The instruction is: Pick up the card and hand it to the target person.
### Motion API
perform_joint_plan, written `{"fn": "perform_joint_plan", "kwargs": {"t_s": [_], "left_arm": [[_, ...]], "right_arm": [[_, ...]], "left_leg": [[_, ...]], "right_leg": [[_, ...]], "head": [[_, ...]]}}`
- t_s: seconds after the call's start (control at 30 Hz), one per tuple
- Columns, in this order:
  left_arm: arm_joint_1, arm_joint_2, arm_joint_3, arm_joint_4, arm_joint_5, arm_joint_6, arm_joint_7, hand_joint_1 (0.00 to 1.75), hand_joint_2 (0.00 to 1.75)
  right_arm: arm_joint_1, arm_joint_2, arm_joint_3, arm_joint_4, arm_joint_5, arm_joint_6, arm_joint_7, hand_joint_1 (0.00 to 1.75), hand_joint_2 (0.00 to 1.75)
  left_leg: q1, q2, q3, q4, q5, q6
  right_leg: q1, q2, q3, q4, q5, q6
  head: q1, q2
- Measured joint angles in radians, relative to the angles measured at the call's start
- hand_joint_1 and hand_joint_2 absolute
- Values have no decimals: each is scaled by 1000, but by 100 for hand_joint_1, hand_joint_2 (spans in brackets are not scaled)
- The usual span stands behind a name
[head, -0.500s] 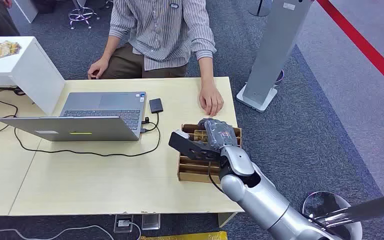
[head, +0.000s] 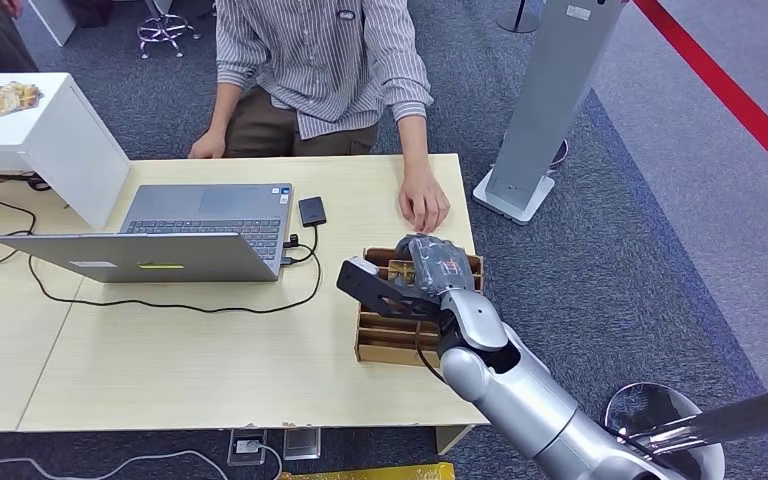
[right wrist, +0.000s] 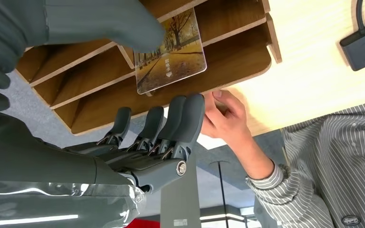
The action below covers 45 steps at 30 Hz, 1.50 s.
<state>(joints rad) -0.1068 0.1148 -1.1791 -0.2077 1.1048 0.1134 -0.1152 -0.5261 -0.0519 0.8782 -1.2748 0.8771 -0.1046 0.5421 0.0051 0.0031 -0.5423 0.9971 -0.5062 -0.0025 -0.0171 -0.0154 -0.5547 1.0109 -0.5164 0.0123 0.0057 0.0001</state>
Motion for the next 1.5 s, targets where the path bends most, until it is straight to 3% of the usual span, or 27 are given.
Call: {"fn": "perform_joint_plan", "kwargs": {"t_s": [0.8, 0.9, 1.03, 1.33, 1.5], "left_arm": [[0, 0, 0, 0, 0, 0, 0, 0, 0], [0, 0, 0, 0, 0, 0, -1, 0, 0], [0, 0, 0, 0, 0, 0, -3, 0, 0], [0, 0, 0, 0, 0, -2, -6, 0, 0], [0, 0, 0, 0, -1, -1, -24, 0, 0]], "right_arm": [[-8, 15, 1, 68, -21, -1, -14, 81, 175], [-11, 16, 0, 72, -21, -2, -13, 90, 175], [-18, 16, 0, 81, -21, -4, -13, 138, 175], [-30, 18, 1, 95, -21, -20, -17, 165, 175], [-30, 18, 1, 97, -21, -23, -19, 166, 175]], "left_leg": [[0, 0, 0, 0, 0, 0], [0, 0, 0, 0, 0, 0], [0, 0, 0, 0, 0, 0], [0, 0, 0, 0, 0, 0], [0, 0, 0, 0, 0, 0]], "right_leg": [[0, 0, 0, 0, 0, 0], [0, 0, 0, 0, 0, 0], [0, 0, 0, 0, 0, 0], [0, 0, 0, 0, 0, 0], [0, 0, 0, 0, 0, 0]], "head": [[0, 0], [0, 0], [0, 0], [0, 0], [1, 0]]}}
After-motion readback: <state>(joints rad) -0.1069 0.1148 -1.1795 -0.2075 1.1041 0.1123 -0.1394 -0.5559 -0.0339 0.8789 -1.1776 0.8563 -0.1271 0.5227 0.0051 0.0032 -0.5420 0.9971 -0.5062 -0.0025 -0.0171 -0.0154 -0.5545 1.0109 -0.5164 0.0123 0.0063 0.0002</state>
